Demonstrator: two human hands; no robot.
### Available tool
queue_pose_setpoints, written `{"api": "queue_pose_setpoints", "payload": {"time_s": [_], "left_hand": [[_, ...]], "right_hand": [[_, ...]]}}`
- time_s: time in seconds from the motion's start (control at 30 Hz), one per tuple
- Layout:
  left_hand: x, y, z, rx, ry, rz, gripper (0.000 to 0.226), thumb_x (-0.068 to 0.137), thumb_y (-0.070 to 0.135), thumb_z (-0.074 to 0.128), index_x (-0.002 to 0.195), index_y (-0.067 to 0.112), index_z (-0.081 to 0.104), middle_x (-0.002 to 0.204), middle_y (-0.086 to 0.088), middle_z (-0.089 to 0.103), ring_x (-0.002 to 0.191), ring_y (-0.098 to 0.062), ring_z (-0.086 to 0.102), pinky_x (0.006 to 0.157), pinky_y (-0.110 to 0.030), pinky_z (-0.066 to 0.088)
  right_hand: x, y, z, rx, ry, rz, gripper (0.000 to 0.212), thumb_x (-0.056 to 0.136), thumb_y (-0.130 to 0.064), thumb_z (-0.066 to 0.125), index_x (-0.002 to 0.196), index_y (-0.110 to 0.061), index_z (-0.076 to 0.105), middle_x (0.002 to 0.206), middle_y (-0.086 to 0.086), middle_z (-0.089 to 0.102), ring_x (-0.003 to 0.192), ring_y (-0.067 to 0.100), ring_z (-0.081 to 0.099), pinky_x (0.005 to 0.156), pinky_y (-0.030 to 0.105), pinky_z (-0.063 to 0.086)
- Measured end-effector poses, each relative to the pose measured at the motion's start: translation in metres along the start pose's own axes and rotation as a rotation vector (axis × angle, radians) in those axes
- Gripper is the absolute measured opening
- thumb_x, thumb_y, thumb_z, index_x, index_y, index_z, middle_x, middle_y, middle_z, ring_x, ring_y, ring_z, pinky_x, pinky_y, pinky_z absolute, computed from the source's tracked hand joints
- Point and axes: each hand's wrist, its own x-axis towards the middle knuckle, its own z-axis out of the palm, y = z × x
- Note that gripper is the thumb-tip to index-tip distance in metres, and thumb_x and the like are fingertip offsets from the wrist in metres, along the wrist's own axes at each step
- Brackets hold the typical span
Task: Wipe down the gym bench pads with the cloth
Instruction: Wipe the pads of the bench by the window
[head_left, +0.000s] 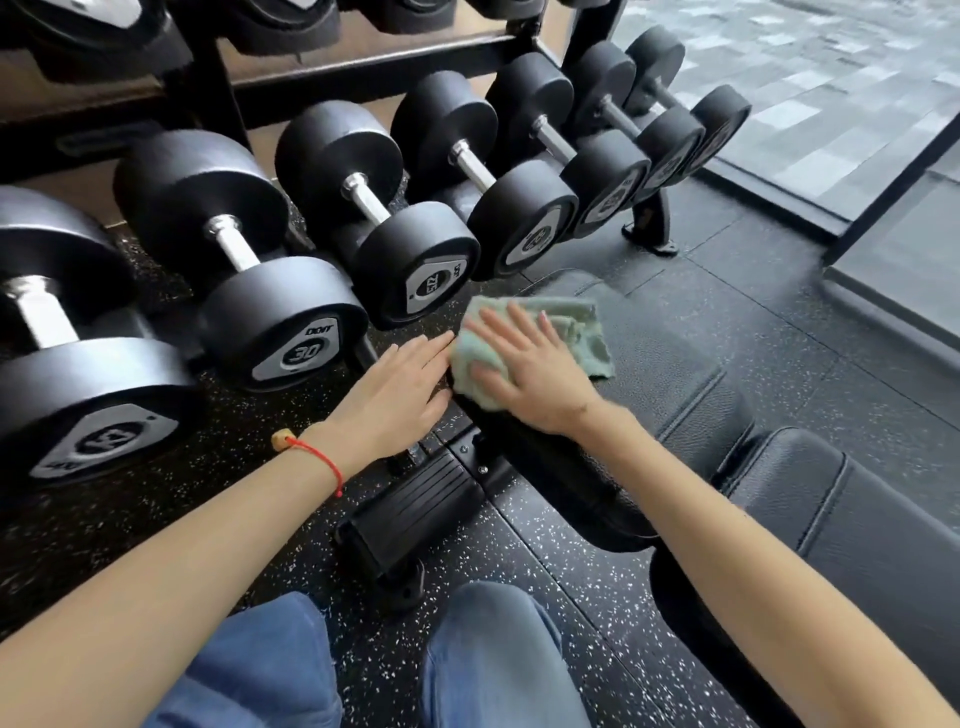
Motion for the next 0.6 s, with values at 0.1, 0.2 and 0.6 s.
{"api": "queue_pose_setpoints", "payload": {"time_s": [0.1, 0.2, 0.6], "left_hand": [[-0.001, 0.0, -0.001, -0.012, -0.004, 0.003, 0.062, 0.102, 0.032, 0.039, 0.156, 0.02, 0.012, 0.163, 0.003, 0.014, 0.149, -0.02, 0.015, 0.121, -0.039, 0.014], [0.0, 0.001, -0.001, -0.034, -0.031, -0.014, 0.062, 0.102, 0.031, 0.038, 0.156, 0.021, 0.01, 0.163, 0.006, 0.011, 0.15, -0.019, 0.012, 0.122, -0.039, 0.012], [0.007, -0.007, -0.003, -0.069, -0.047, 0.01, 0.058, 0.102, 0.031, 0.036, 0.156, 0.021, 0.017, 0.162, 0.004, 0.018, 0.149, -0.017, 0.017, 0.12, -0.045, 0.019]], "right_hand": [[-0.024, 0.02, -0.004, 0.005, -0.038, -0.061, 0.06, 0.1, -0.054, 0.027, 0.155, -0.038, 0.008, 0.163, -0.012, 0.002, 0.148, 0.011, -0.01, 0.121, 0.039, -0.01], [0.011, 0.065, -0.016, -0.085, -0.045, 0.172, 0.061, 0.101, -0.051, 0.022, 0.156, -0.03, 0.007, 0.164, -0.003, 0.001, 0.151, 0.021, -0.005, 0.122, 0.047, -0.006], [-0.109, -0.006, -0.011, -0.093, -0.05, 0.094, 0.068, 0.097, -0.064, 0.024, 0.153, -0.04, -0.005, 0.162, -0.01, -0.01, 0.15, 0.018, -0.014, 0.122, 0.041, -0.008]]}}
